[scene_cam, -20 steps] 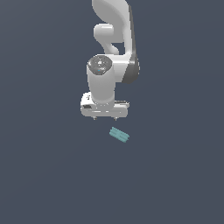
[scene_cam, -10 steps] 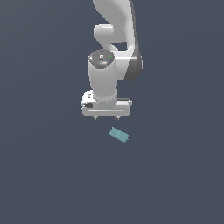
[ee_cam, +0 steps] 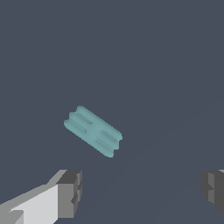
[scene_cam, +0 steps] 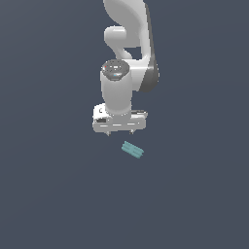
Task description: Pick up the object and move it to a goal position.
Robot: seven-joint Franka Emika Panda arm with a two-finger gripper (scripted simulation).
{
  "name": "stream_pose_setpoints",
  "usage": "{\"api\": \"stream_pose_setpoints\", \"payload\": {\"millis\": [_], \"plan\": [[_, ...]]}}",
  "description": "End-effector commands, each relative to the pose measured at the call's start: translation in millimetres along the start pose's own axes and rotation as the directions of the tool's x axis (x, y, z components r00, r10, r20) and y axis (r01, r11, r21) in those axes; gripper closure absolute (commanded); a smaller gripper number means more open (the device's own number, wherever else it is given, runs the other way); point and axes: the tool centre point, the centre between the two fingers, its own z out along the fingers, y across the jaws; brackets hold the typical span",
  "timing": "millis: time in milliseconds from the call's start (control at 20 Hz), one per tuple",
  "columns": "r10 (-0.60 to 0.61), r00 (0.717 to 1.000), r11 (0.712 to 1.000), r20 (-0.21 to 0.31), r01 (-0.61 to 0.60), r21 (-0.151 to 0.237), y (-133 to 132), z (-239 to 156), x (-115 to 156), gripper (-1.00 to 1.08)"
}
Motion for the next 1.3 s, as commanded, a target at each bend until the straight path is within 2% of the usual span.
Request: {"api": "stream_pose_setpoints", "payload": {"millis": [0, 300, 550, 800, 1250], "plan": [[-0.046, 0.999, 0.999, 0.000, 0.046, -0.003, -2.1, 5.3, 0.8, -0.92], [-0.201, 0.980, 0.980, 0.001, 0.201, -0.013, -9.4, 22.6, 3.5, -0.92], [-0.358, 0.934, 0.934, 0.003, 0.358, -0.019, -17.9, 40.5, 5.7, -0.92], [-0.507, 0.862, 0.862, 0.005, 0.507, -0.023, -27.3, 58.3, 7.4, -0.92], [-0.719, 0.695, 0.694, 0.003, 0.719, -0.026, -44.6, 86.7, 8.9, -0.92]]}}
